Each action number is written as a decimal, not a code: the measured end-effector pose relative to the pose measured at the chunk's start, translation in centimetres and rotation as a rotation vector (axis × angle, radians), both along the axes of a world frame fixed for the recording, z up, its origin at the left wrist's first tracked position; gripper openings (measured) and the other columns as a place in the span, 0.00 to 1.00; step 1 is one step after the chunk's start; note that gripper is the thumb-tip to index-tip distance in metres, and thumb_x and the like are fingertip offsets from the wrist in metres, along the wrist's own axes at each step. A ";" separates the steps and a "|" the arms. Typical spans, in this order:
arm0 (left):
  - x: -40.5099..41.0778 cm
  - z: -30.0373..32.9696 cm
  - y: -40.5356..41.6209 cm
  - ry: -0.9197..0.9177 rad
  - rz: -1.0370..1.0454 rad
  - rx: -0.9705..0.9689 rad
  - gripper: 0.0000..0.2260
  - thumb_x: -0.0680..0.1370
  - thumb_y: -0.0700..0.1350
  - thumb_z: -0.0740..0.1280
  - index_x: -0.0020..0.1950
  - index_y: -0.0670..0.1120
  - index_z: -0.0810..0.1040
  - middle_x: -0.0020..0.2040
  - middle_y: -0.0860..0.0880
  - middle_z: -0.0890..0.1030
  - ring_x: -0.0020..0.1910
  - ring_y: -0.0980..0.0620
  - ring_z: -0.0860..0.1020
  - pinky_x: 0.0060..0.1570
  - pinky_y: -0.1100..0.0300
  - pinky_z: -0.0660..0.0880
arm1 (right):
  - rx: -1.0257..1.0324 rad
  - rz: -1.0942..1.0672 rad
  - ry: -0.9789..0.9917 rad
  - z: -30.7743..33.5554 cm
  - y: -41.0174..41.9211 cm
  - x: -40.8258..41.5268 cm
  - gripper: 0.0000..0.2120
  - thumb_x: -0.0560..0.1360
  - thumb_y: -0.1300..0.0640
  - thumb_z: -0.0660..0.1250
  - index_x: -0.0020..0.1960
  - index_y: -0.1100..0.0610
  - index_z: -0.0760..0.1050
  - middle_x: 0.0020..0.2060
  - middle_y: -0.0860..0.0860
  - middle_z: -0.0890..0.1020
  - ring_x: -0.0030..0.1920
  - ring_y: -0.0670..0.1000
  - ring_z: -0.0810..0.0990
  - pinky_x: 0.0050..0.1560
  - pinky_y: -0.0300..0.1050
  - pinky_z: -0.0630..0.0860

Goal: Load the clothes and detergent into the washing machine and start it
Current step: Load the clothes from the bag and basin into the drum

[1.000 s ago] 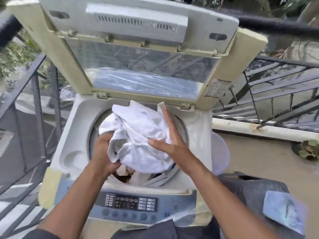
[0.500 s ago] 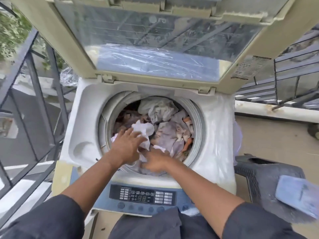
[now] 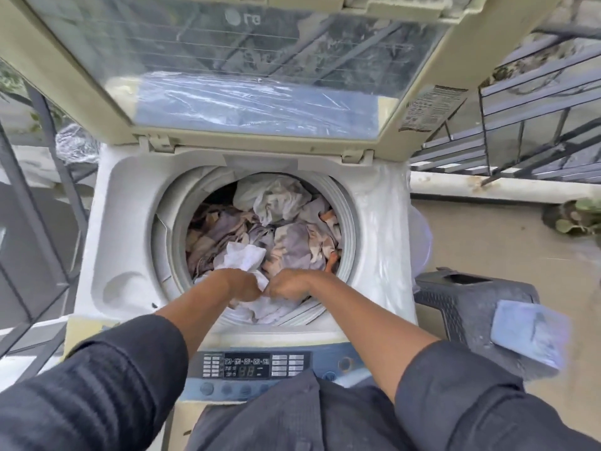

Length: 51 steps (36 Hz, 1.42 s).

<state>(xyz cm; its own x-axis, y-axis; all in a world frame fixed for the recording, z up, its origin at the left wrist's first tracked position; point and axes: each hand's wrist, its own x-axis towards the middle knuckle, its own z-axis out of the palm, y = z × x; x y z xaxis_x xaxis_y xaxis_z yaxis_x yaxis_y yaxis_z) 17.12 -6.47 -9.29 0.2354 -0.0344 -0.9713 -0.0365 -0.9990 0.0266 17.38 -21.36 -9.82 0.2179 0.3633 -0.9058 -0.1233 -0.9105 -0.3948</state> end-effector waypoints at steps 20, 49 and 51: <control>-2.5 9.3 -2.9 -0.489 0.566 -0.595 0.15 0.87 0.48 0.65 0.73 0.55 0.78 0.67 0.52 0.83 0.63 0.50 0.82 0.66 0.48 0.79 | 0.403 -0.758 -0.573 11.7 -11.4 -0.5 0.10 0.83 0.51 0.67 0.62 0.50 0.82 0.53 0.42 0.84 0.51 0.42 0.83 0.52 0.39 0.77; 5.1 1.4 -39.0 -0.369 0.588 -0.633 0.12 0.84 0.42 0.66 0.67 0.46 0.82 0.65 0.49 0.84 0.62 0.49 0.82 0.63 0.61 0.75 | -0.051 -1.182 -0.430 -5.0 -41.8 2.5 0.09 0.78 0.60 0.66 0.50 0.58 0.85 0.46 0.55 0.88 0.46 0.58 0.86 0.52 0.50 0.81; 5.1 -2.0 -40.5 -0.353 0.624 -0.553 0.12 0.84 0.43 0.67 0.67 0.46 0.83 0.66 0.48 0.84 0.63 0.48 0.81 0.62 0.62 0.73 | -0.115 -1.102 -0.411 -8.8 -42.8 2.8 0.09 0.79 0.59 0.66 0.51 0.59 0.85 0.50 0.57 0.87 0.53 0.61 0.85 0.56 0.53 0.81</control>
